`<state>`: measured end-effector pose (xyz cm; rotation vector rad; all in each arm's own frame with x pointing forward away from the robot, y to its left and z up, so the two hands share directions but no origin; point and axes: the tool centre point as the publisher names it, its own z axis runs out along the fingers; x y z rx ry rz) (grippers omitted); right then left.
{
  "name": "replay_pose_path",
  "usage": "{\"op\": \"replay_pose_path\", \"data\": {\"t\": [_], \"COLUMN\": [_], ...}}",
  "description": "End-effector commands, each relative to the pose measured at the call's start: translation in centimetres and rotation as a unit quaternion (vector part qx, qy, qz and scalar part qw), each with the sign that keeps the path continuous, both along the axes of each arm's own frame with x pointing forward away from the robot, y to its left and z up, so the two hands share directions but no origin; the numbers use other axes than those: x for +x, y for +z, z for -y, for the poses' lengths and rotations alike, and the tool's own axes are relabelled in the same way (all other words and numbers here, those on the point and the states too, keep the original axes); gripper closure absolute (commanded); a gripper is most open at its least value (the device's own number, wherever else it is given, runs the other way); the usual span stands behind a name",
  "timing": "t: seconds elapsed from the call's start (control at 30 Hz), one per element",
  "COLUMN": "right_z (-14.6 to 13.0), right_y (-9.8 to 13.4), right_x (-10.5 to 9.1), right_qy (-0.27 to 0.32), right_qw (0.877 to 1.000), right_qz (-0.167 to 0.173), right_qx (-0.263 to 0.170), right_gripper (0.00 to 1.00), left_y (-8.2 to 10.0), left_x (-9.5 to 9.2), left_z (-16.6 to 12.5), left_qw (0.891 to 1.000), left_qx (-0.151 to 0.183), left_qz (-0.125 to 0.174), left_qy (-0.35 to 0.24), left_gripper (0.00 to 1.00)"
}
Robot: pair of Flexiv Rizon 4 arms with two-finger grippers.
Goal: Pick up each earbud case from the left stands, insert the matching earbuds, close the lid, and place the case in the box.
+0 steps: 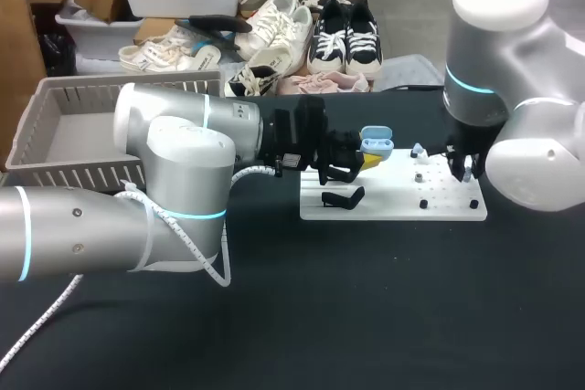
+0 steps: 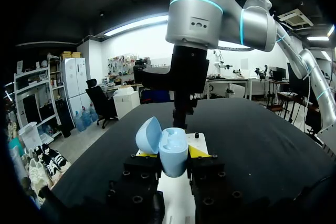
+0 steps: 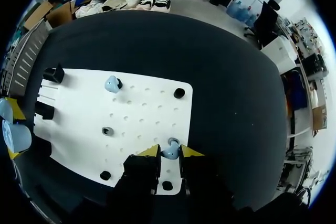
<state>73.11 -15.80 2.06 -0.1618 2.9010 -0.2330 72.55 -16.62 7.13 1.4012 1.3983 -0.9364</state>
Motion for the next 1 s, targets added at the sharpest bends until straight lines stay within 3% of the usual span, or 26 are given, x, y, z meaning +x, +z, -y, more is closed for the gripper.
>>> {"op": "replay_pose_path", "data": {"t": [0.03,0.1,0.67,1.0], "right_z": [-0.1,-0.1,-0.7,-0.9], "right_y": [0.0,0.0,4.1,4.9], "right_x": [0.0,0.0,-1.4,-1.4], "right_qy": [-0.002,-0.002,0.018,0.036], "right_qw": [1.0,1.0,1.0,0.999], "right_qz": [-0.001,-0.001,0.023,0.023], "right_qx": [-0.001,-0.001,0.001,0.01], "right_gripper": [0.87,1.0,1.0,1.0], "left_y": [-0.1,-0.1,-0.1,-0.1], "left_x": [-0.1,-0.1,-0.1,-0.1], "left_z": [0.0,0.0,0.0,0.0], "left_qw": [1.0,1.0,1.0,1.0], "left_qx": [-0.001,-0.001,-0.001,-0.001], "left_qz": [0.001,0.001,0.001,0.001], "left_qy": [0.002,0.002,0.002,0.002], "left_gripper": [1.0,1.0,1.0,1.0]}}
